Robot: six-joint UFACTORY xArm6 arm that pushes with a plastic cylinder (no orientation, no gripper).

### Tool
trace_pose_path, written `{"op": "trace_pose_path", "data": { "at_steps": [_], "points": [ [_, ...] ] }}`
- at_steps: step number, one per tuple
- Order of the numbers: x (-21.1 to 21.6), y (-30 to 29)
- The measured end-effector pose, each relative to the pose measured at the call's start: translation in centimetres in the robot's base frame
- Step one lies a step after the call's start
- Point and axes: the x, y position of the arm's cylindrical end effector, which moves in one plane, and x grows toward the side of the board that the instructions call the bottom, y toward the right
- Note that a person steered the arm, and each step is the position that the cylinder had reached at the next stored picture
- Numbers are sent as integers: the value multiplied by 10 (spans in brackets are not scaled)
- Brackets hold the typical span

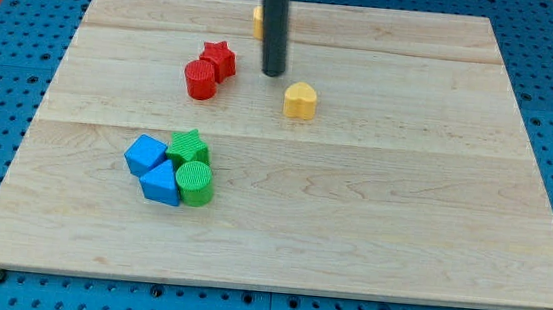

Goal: Place the red star diagonal to the yellow hexagon

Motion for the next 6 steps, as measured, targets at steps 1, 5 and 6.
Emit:
{"op": "trace_pose_path", "data": {
  "at_steps": [1, 5, 6],
  "points": [
    [1, -47],
    [-94, -207],
    [-38, -151]
  ]
}}
